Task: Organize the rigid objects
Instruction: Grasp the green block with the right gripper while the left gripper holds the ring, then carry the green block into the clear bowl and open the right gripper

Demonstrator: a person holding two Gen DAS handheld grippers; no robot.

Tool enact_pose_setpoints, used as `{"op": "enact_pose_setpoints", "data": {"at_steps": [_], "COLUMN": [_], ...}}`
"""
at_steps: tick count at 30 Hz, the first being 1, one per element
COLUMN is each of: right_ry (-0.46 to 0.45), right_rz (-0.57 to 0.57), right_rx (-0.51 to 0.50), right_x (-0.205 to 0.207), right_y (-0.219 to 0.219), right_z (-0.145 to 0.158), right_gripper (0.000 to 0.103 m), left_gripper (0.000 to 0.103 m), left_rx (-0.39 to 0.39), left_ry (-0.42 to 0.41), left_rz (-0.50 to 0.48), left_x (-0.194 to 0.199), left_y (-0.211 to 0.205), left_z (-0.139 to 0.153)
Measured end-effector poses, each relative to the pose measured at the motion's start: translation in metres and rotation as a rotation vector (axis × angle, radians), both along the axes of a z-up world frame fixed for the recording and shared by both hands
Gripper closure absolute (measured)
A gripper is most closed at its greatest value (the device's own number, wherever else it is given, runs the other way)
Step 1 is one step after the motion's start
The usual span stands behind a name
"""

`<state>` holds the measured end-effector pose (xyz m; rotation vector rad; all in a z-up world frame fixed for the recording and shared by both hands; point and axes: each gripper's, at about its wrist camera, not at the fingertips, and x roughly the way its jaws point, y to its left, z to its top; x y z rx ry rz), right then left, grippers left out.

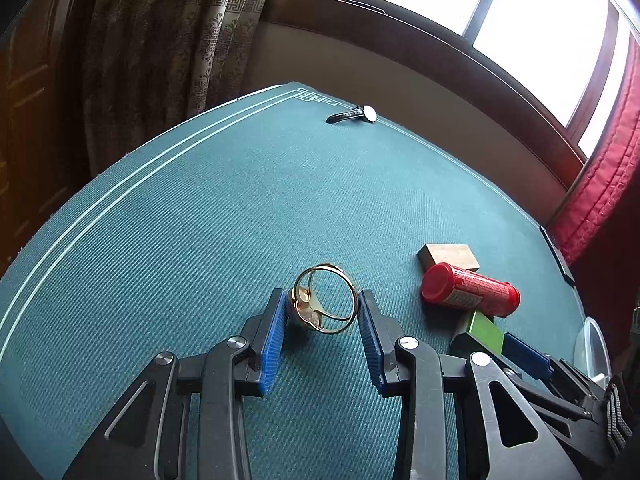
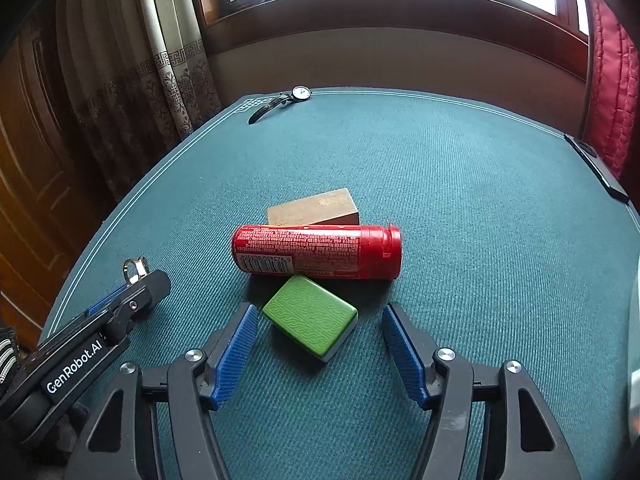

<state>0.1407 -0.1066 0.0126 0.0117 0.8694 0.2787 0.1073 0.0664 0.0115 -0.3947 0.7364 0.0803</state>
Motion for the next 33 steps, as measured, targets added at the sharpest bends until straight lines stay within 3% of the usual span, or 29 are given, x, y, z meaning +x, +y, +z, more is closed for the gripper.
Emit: {"op": "enact_pose_setpoints", "data": {"at_steps": [8, 33], "right_ry": [-0.026, -0.005], "right_rz": [0.006, -0.08], "right_rx": [-0.055, 0.002], "right_x": [0.001, -0.045], "right_y": [0.007, -0.04], "right_z": [-0.002, -0.002], "right_gripper": [0.053, 0.053], "left_gripper": [0.066, 0.066], "left_rx": [-0.002, 0.007], "left_ry": [0.0, -0.007], "left_rz": [0.001, -0.012], "left_x": [0.0, -0.002], "left_y": [0.002, -0.002], "left_z": [-0.001, -0.001]}}
